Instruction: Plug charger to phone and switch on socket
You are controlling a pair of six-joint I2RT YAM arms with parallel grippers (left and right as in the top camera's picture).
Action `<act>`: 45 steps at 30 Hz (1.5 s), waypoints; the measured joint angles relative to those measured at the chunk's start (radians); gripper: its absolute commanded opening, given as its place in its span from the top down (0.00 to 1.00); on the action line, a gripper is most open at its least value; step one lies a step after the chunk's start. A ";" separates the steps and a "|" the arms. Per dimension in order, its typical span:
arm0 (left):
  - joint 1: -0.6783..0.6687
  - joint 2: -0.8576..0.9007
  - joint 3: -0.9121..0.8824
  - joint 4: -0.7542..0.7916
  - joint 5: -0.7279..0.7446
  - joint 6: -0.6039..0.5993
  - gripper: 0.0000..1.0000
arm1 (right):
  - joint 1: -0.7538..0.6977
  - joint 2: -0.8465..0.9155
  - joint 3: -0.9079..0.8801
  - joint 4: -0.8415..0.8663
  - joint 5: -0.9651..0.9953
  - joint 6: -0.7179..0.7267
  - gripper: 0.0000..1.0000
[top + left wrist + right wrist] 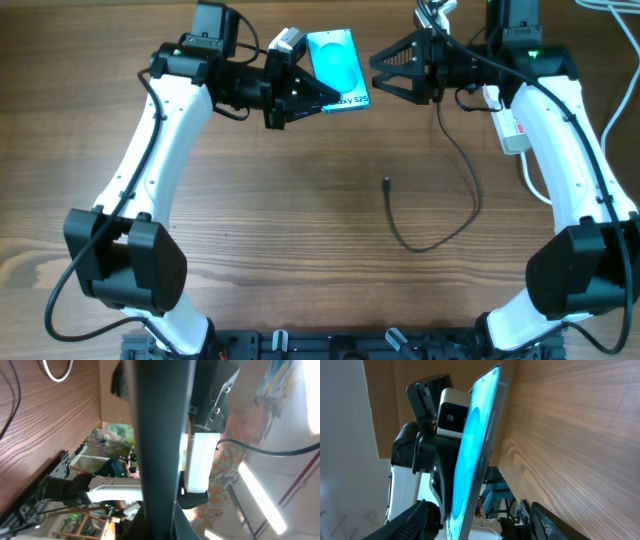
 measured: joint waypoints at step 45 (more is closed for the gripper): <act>-0.079 -0.001 0.000 0.055 0.003 0.027 0.77 | 0.021 0.000 0.000 0.084 -0.018 0.224 0.96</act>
